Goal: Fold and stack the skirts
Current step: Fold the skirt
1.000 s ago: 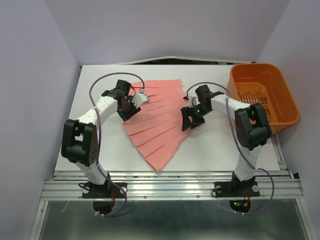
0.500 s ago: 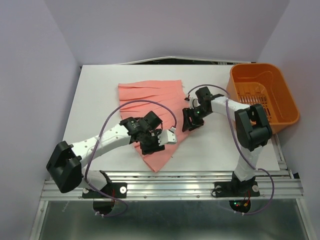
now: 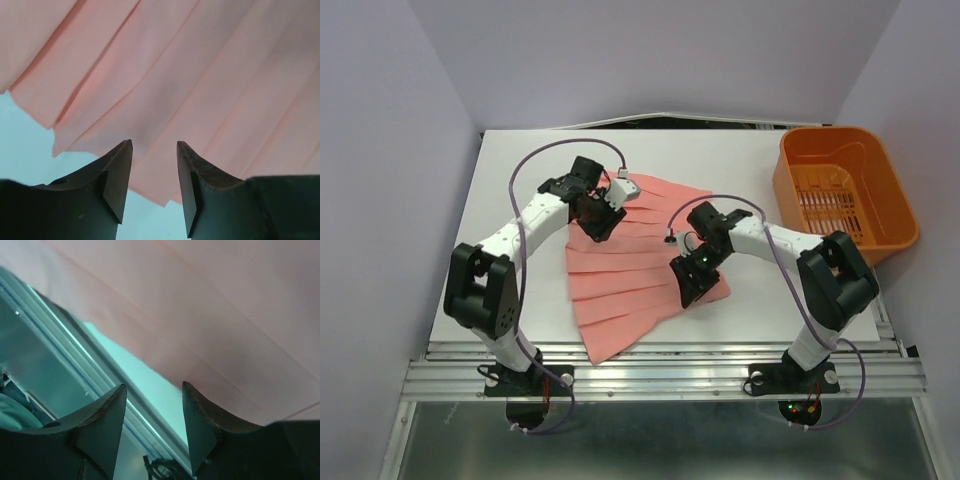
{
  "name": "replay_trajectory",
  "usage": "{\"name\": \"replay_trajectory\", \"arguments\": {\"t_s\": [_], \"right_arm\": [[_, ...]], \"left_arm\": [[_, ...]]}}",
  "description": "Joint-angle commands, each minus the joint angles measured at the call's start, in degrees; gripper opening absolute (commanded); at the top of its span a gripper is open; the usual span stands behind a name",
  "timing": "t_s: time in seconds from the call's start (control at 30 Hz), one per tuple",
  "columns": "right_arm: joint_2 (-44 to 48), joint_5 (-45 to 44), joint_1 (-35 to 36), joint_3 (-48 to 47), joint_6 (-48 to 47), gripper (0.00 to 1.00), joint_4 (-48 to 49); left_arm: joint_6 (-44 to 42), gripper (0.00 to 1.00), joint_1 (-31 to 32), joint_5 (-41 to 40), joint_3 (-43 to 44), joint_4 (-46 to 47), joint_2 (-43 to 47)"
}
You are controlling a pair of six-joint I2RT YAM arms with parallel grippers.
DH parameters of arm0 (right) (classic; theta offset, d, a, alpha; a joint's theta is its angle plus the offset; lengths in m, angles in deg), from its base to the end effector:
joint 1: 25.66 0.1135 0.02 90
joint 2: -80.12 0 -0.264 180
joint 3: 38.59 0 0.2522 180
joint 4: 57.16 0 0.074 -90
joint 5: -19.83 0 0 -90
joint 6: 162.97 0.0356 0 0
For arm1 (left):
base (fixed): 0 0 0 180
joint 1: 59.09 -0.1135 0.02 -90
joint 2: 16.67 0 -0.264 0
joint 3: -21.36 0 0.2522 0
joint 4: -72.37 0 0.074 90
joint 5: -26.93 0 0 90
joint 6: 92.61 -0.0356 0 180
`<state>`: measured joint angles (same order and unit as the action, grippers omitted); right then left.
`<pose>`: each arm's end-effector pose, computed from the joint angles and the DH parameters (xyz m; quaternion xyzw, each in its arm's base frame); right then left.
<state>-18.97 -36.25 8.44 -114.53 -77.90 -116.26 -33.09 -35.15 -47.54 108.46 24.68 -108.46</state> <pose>0.2435 0.1889 0.1724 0.3374 -0.8929 -0.2979 0.0107 0.3121 -0.1490 0.2710 0.4676 0.8142 -0.1095 0.3262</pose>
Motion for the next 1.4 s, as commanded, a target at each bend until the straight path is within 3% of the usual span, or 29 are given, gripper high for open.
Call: {"name": "replay_trajectory", "arguments": {"t_s": [0.0,0.13,0.23,0.37,0.63,0.73,0.93,1.13,1.23,1.37], "right_arm": [[4.53,1.18,-1.75,-7.50,-1.58,0.55,-3.53],[1.45,-2.17,-7.89,-14.72,-1.66,0.55,-0.29],[-2.41,-8.92,-9.05,-18.06,-3.06,0.54,4.38],[-9.09,-10.88,-9.06,-20.79,-4.12,0.54,5.96],[-14.12,-11.68,-9.06,-15.88,-7.28,0.53,7.46],[-12.19,-10.19,-9.06,-12.37,-9.65,0.53,6.67],[-6.56,-3.78,-6.95,-6.65,-16.16,0.53,1.85],[-2.78,-3.84,-7.38,-14.17,-17.13,0.57,-2.12],[-4.79,-2.28,-12.03,-22.26,-15.90,0.60,-2.38],[-15.24,-1.92,-16.43,-42.61,-17.30,0.69,-5.80]], "left_arm": [[-0.37,0.51,0.49,-0.06,0.32,0.88,-5.66],[-1.33,0.50,0.49,1.34,-1.53,1.85,-8.67],[-1.78,0.49,0.49,0.64,-3.55,2.38,-9.72],[-2.39,0.48,0.66,1.78,-6.10,1.86,-9.29],[-4.59,0.45,4.00,5.21,-10.75,-2.71,-5.87],[-4.24,0.45,7.85,7.49,-15.93,-3.15,-2.00],[-5.37,0.40,11.12,8.45,-17.53,-6.83,1.00],[-12.91,0.52,8.15,17.15,-3.67,-19.03,1.09],[-15.39,0.57,1.49,19.71,11.96,-23.97,-3.64],[-16.45,0.59,-6.35,21.56,39.33,-29.87,-16.20]]}}
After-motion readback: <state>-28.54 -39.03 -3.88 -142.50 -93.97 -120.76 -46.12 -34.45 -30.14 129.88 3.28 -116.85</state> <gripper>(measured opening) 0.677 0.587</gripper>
